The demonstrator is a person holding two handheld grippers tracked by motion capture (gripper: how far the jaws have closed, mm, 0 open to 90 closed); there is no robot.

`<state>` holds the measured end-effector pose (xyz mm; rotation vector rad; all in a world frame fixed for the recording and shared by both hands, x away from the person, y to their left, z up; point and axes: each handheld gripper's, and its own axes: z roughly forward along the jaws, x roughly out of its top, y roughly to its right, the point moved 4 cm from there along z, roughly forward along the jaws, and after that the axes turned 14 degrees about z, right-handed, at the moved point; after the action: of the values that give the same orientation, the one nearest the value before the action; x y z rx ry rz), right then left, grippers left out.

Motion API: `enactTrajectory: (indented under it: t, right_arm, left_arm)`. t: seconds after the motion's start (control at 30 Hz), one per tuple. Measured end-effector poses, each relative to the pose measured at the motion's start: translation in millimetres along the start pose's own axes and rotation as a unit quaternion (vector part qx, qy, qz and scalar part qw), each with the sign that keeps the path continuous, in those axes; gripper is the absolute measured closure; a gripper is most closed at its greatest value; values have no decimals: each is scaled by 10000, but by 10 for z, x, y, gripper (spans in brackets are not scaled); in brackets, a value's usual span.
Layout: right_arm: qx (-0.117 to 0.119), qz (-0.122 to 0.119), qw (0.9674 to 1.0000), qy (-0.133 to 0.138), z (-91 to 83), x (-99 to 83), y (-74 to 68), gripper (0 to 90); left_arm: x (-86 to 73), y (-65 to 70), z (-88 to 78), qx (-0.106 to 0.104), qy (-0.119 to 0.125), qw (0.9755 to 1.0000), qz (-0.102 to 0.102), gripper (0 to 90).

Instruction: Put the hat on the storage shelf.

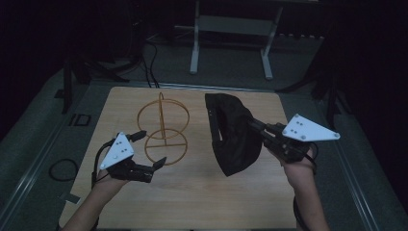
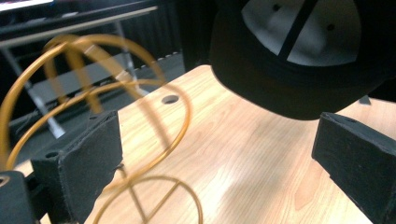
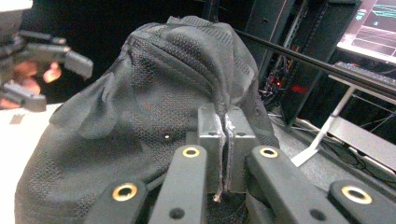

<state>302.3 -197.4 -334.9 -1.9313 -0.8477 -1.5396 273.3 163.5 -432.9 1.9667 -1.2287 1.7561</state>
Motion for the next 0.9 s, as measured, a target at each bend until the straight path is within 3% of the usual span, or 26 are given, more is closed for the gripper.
enactTrajectory:
  t: [0.2, 0.4, 0.53, 0.73, 0.8, 0.9]
  right_arm:
    - [-38, 36, 9999, 91, 216, 167, -11, 877]
    - [-43, -15, 9999, 93, 437, 341, -69, 877]
    - [-43, -84, 9999, 54, 585, 446, -118, 877]
    - [99, 60, 9999, 54, 839, 539, -187, 877]
    - [105, 49, 9999, 3, 940, 555, -226, 878]
    - [148, 9, 9998, -108, 1081, 567, -294, 877]
  left_arm:
    - [-346, -32, -126, 283, -132, 9993, -215, 22]
    - [-722, 64, -183, 451, -517, 9974, -198, 23]
    - [-918, 143, -219, 496, -558, 9962, -438, 23]
    - [-1179, 193, -315, 812, -636, 9925, -659, 23]
    - [-1260, 180, -337, 853, -653, 9910, -802, 23]
    - [-1334, 153, -360, 953, -696, 9894, -851, 24]
